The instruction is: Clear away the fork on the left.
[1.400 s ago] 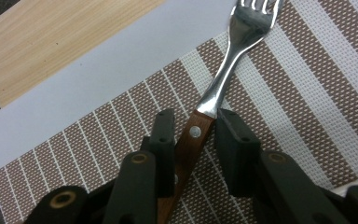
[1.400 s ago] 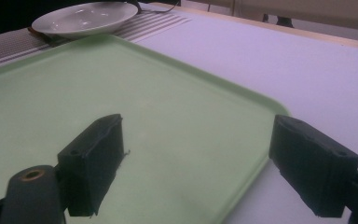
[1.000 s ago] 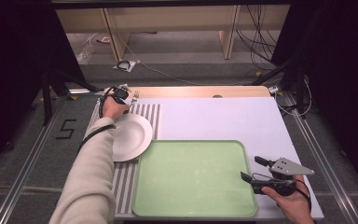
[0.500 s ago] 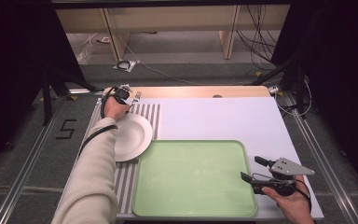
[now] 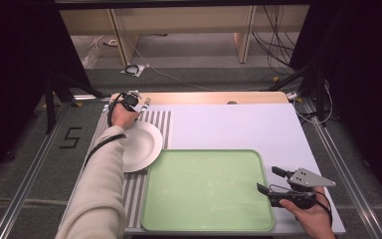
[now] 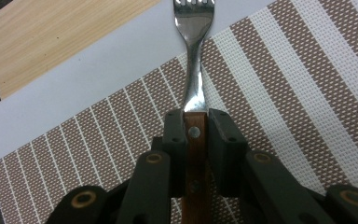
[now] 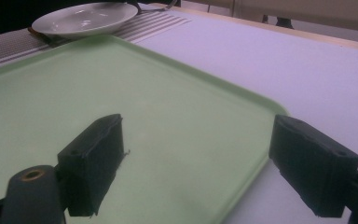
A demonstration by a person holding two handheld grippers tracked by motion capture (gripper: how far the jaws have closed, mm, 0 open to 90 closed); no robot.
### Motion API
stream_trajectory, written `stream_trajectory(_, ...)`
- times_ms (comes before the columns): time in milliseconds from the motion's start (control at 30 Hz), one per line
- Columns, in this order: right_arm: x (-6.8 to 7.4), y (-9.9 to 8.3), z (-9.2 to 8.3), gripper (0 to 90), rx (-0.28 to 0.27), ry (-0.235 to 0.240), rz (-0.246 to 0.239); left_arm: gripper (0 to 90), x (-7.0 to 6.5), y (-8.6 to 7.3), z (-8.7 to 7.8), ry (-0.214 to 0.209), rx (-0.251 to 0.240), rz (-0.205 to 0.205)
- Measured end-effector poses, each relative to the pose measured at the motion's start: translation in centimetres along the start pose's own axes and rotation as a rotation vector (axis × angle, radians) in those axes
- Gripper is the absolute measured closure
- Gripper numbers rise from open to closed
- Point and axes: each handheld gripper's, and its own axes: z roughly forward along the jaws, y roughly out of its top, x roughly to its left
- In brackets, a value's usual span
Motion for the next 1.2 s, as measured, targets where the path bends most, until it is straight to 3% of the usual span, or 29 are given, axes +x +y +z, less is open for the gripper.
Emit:
stream_trajectory(433, -0.03, -0.01, 0.04, 18.7, 0.001, 0.000, 0.002, 77.3, 0.05, -0.03, -0.01, 0.006, -0.014, -0.010)
stream_trajectory(1200, -0.01, -0.01, 0.04, 18.7, 0.000, 0.000, 0.003, 77.3, 0.27, 0.24, -0.83, 0.055, -0.110, -0.008)
